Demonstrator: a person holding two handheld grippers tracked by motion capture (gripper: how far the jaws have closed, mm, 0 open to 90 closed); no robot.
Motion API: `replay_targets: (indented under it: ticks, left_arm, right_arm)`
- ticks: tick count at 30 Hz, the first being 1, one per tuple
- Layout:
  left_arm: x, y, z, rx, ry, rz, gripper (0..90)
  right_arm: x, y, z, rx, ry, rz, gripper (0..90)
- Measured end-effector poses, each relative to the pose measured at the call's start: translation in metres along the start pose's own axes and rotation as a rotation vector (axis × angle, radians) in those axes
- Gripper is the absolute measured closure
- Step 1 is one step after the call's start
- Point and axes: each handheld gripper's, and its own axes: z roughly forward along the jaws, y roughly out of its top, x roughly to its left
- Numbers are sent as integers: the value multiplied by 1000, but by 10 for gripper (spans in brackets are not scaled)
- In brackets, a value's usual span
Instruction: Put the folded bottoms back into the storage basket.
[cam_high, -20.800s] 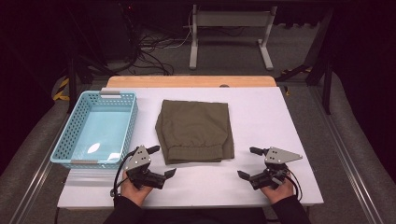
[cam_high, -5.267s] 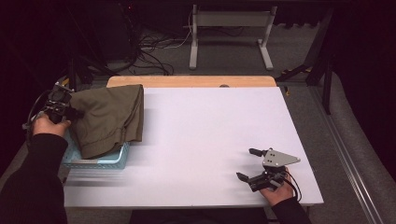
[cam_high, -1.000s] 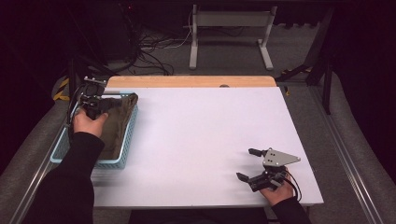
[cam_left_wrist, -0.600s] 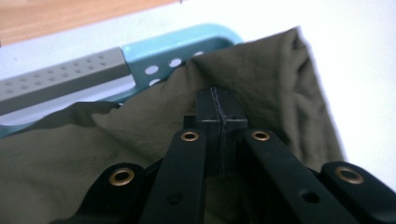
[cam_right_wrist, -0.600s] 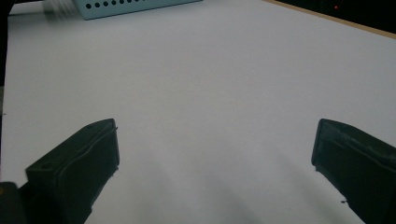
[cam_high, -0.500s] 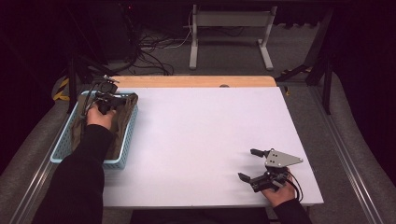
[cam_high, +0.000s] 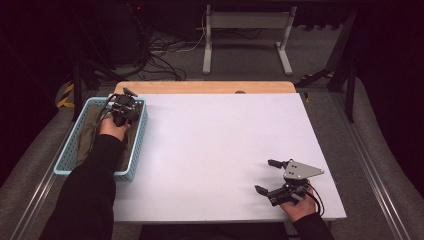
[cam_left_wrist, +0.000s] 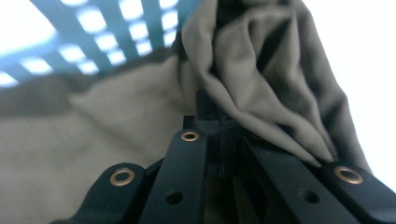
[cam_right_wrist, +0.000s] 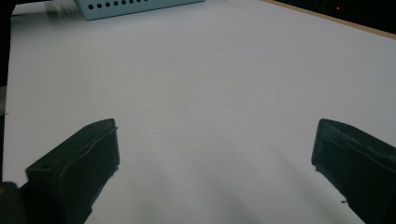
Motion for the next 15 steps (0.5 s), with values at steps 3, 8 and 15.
replay_targets:
  ticks: [3,8,15]
  left_arm:
    - [1,-1,6,51,-7,-6,896]
    - [-3,0,2,45,29,10,896]
    - [-12,1,-19,-13,100,43,895]
  right_arm:
    - [0,0,0,0,2,0,14]
    - [0,0,1,2,2,1,14]
    - [0,1,1,2,0,2,14]
